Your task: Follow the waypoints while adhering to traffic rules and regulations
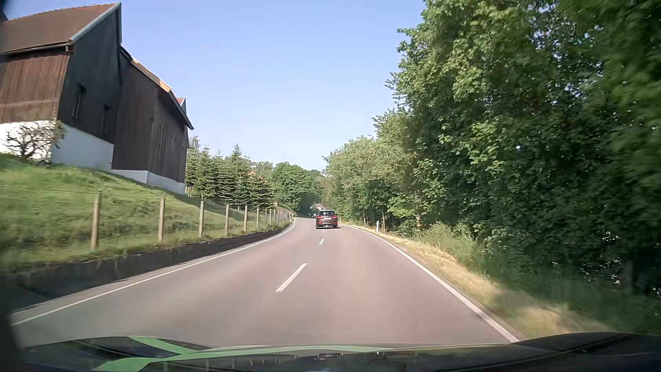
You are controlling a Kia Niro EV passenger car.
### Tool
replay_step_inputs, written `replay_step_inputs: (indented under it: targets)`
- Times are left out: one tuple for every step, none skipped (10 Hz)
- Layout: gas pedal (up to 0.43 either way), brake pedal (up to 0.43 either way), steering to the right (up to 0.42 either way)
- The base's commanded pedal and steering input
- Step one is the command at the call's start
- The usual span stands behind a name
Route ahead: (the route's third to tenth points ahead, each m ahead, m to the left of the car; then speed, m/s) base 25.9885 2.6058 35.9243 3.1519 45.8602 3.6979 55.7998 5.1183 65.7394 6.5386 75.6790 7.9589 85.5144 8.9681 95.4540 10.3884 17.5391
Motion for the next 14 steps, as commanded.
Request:
replay_step_inputs:
  targets:
    - [0.13, 0.0, -0.007]
    - [0.13, 0.0, -0.007]
    - [0.098, 0.0, -0.008]
    - [0.059, 0.0, -0.009]
    - [0.059, 0.0, -0.013]
    - [0.059, 0.0, -0.018]
    - [0.079, 0.0, -0.018]
    - [0.11, 0.0, -0.018]
    - [0.13, 0.0, -0.018]
    - [0.138, 0.0, -0.018]
    - [0.138, 0.0, -0.018]
    - [0.138, 0.0, -0.018]
    - [0.138, 0.0, -0.018]
    - [0.13, 0.0, -0.018]
